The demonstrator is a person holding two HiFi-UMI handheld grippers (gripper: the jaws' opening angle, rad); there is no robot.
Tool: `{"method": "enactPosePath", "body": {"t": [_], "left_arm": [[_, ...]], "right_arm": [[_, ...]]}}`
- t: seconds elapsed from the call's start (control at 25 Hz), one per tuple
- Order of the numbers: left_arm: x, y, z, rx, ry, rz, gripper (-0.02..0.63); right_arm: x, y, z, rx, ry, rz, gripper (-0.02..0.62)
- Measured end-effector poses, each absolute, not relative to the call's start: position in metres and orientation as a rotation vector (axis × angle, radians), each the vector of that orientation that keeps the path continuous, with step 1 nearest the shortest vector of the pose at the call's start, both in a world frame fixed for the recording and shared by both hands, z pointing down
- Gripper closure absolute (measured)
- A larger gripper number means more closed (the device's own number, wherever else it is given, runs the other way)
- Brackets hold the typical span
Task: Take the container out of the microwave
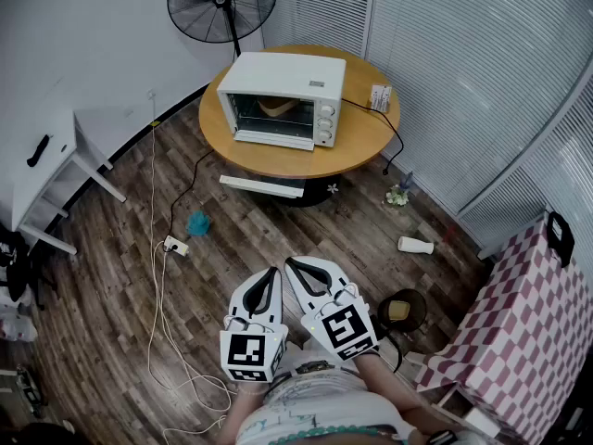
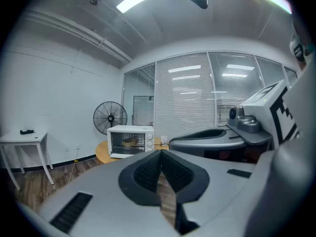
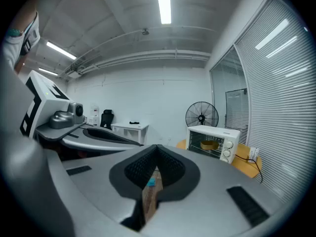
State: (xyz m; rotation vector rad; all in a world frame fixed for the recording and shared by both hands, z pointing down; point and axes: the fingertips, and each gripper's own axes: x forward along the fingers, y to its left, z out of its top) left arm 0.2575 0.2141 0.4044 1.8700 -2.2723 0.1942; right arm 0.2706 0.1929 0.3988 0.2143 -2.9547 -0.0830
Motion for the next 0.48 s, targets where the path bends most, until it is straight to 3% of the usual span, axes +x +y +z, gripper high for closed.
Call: {"method": "enactPosePath", "body": {"t": [0.48], "left_arm": [[0.263,0.218,0.41,1.825,-2.289,0.19,0.592]], "right_arm": [[0.281,0.19,0.407,0.192,-2.944,-0.078,0.601]]}}
